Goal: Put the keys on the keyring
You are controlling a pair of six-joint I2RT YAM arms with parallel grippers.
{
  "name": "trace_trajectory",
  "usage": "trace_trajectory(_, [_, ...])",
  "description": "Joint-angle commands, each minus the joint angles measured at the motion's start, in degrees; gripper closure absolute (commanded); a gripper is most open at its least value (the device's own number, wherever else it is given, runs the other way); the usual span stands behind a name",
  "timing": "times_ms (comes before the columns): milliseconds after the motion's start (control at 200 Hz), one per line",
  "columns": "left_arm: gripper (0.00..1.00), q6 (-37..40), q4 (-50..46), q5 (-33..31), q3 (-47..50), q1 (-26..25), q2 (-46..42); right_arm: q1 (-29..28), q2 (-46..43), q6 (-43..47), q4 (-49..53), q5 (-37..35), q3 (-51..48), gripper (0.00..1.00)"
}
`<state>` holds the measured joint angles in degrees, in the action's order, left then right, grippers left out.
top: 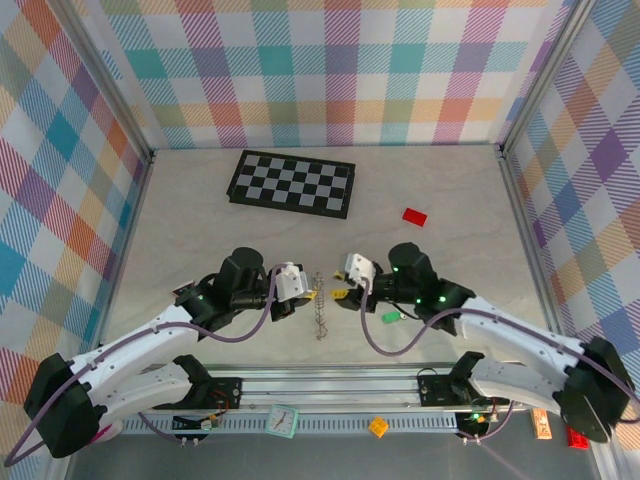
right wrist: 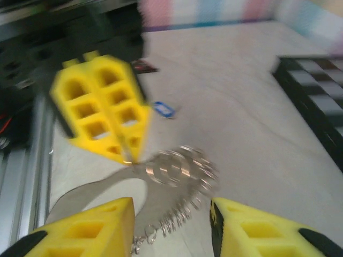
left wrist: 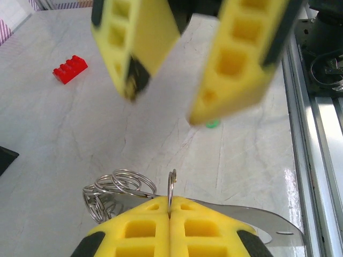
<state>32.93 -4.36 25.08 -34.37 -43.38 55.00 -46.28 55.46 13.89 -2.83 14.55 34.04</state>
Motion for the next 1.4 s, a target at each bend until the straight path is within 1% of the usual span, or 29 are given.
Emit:
trace_trajectory(0, [1.0,0.79,0.99,0.06,-1.59,-0.56,-0.1,0.51,-3.48,-21.75,6.85,-16.15,-0.62,0.58])
trace_trajectory(45, [1.0,0.3,0.68,-0.23,-1.9,-0.52,0.35,0.51,-3.95,-31.83,12.48,-22.29,0.25,0.58])
trace_trajectory(90, [1.0,-0.08,0.33,-0.3,-2.1,-0.57,0.58,0.51,-3.58,-43.1,20.43,-27.92,1.96,0.58])
trace_trajectory(130, [1.0,-0.46,0.23,-0.45,-2.27,-0.57,0.72,0.64,-2.7,-50.52,27.67,-31.19,3.79,0.58])
trace_trajectory(260, [1.0,-1.85,0.24,-1.06,-2.62,-0.53,1.03,1.29,2.07,-60.66,43.39,-33.42,7.81,0.55])
trace_trajectory(360, [1.0,-2.37,-0.89,-1.56,-3.54,-0.53,1.25,3.77,7.01,-65.38,51.34,-30.54,9.91,0.55])
trace_trajectory(445, [1.0,-2.79,-1.24,-1.96,-4.03,-0.53,1.29,5.99,10.3,-66.33,52.43,-26.54,10.27,0.51])
trace_trajectory(540, [1.0,-2.82,-1.36,-2.2,-4.29,-0.55,1.42,7.3,13.18,-65.37,49.57,-22.98,9.55,0.52])
trace_trajectory(660, [1.0,-3.03,-1.88,-2.47,-4.56,-0.56,1.86,8.08,17.23,-65.3,47.58,-20.41,9.46,0.53])
trace_trajectory(750, [1.0,-3.65,-1.62,-2.19,-4.52,-0.55,2.12,8.26,19.33,-67.23,47.22,-20.6,8.85,0.53])
trace_trajectory(850, [1.0,-4.01,-0.93,-2.14,-4.31,-0.6,2.45,9.01,20.91,-68.4,45.6,-20.1,7.41,0.49])
trace_trajectory(1045, [1.0,-4.06,-0.48,-2.23,-4.19,-0.61,2.74,9.19,24.25,-68.1,43.36,-19.07,7.76,0.51])
trace_trajectory(1310, [1.0,-4.1,-0.68,-2.41,-4.41,-0.63,3.14,9.28,27.97,-68.4,43.93,-21.36,8.51,0.48])
trace_trajectory(1395, [1.0,-4.19,-0.48,-2.49,-4.39,-0.59,3.18,9.29,28.46,-66.89,42.03,-20.27,8.86,0.51])
